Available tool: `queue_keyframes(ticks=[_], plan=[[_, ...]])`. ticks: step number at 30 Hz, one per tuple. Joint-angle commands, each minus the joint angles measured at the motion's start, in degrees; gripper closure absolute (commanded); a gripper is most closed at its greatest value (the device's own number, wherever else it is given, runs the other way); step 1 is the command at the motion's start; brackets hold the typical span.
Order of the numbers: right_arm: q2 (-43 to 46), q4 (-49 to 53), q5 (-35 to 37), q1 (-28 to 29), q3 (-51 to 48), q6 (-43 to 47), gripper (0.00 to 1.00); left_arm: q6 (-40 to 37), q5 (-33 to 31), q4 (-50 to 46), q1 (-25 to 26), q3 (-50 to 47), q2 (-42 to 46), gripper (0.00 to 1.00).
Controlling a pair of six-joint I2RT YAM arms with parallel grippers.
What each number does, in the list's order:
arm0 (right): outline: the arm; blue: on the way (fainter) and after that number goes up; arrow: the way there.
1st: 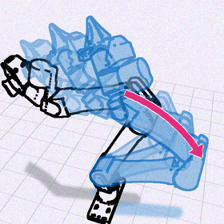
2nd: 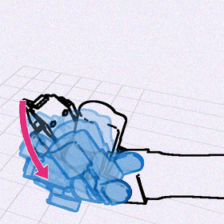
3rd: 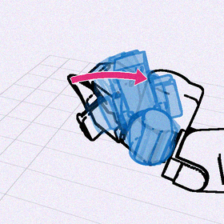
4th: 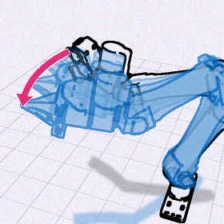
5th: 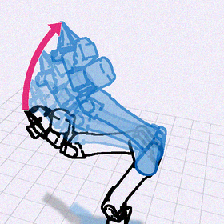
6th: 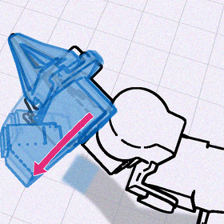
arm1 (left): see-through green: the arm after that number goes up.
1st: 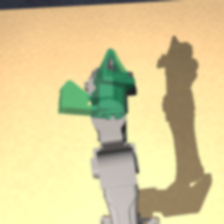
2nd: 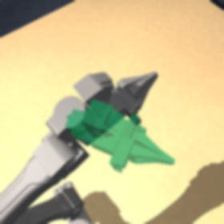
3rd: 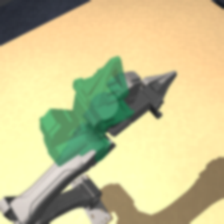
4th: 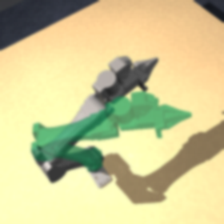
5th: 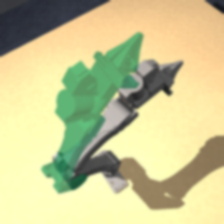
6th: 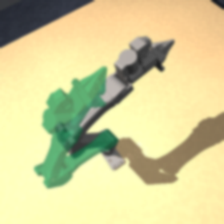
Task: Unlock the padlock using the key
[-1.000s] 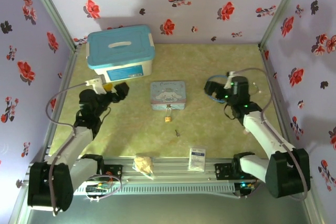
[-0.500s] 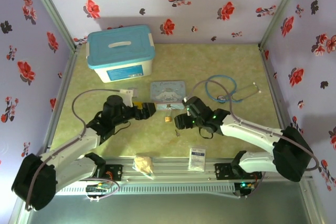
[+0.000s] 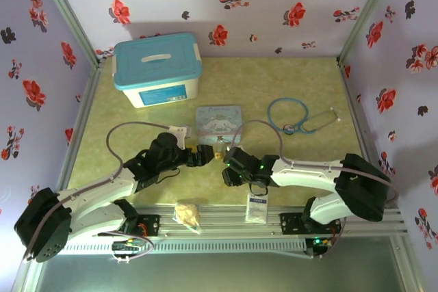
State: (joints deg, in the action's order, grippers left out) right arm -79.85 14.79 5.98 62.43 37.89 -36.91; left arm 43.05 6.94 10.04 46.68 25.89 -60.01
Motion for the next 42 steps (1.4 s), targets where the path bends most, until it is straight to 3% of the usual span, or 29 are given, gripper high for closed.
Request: queue_keyframes(ticks=[1, 23, 30, 36, 42], plan=[[-1.15, -1.10, 2.77, 0.48, -1.26, -1.91, 0.54, 0.55, -2.72, -0.01, 0.35, 0.96, -0.43, 0.00], [-9.45, -2.57, 4.02, 2.91, 0.54, -1.46, 0.75, 1.57, -4.12, 4.28, 0.43, -2.33, -1.77, 0.00], [-8.53, -7.00, -0.94, 1.70, -0.65, 1.56, 0.99, 1.45, -4.37, 5.79, 0.48, -3.30, -2.68, 0.00], [-5.89, -9.04, -3.86, -1.32, -3.27, 1.60, 1.00, 2.75, -2.20, 8.19, 0.61, -3.72, -4.40, 0.05], [-0.86, -15.56, -6.97, -3.44, -6.65, 1.84, 1.00, 9.25, -2.09, 14.30, 1.11, -6.29, -4.94, 0.14]])
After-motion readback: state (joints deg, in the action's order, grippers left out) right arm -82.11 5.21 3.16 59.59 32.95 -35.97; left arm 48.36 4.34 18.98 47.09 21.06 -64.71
